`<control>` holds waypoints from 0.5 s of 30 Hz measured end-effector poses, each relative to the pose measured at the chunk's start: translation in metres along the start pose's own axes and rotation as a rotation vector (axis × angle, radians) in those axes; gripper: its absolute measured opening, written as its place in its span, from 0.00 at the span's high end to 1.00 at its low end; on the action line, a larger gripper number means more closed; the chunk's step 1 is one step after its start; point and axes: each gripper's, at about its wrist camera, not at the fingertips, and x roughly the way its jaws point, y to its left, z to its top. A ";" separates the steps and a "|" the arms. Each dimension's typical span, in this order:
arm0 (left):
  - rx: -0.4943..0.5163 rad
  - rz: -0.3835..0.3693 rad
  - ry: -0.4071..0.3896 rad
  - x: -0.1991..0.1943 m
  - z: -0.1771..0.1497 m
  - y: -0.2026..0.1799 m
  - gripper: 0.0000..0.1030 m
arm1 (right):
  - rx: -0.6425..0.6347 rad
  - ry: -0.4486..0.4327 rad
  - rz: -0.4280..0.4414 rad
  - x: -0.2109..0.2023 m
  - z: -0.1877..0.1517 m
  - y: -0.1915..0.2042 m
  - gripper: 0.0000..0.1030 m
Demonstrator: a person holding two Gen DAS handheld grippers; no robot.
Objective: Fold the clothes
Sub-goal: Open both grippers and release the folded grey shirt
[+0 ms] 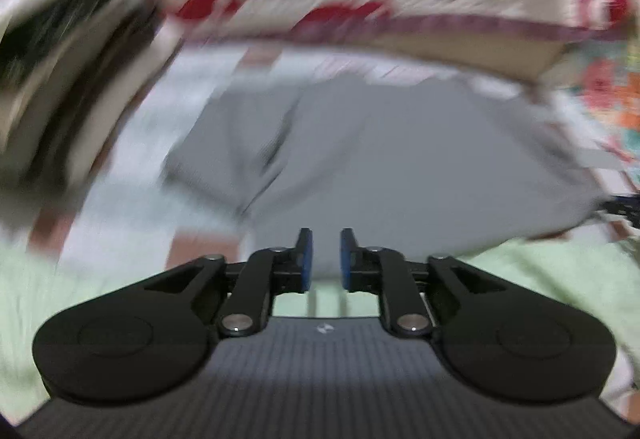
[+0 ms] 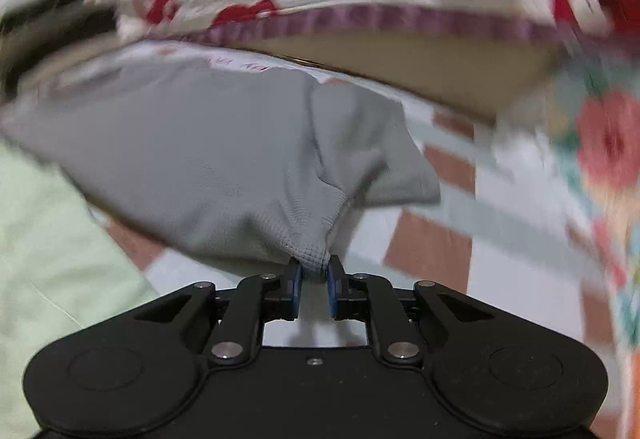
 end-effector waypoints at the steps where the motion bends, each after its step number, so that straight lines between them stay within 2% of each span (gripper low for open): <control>1: 0.012 -0.027 0.011 0.012 0.003 -0.008 0.73 | 0.079 -0.011 0.049 -0.004 0.004 -0.008 0.61; 3: 0.035 -0.080 0.032 0.037 0.009 -0.025 0.69 | 0.251 -0.036 0.146 -0.008 0.010 -0.027 0.49; 6: 0.069 -0.161 0.064 0.074 0.019 -0.050 0.69 | 0.478 -0.043 0.234 0.004 0.013 -0.051 0.46; 11: 0.129 -0.284 0.116 0.131 0.032 -0.091 0.69 | 0.454 -0.008 0.084 0.049 0.020 -0.047 0.45; 14: 0.157 -0.311 0.147 0.143 0.028 -0.108 0.69 | 0.577 0.003 0.098 0.075 0.021 -0.053 0.45; 15: 0.155 -0.326 0.164 0.145 0.025 -0.111 0.69 | 0.569 -0.011 0.093 0.079 0.024 -0.052 0.45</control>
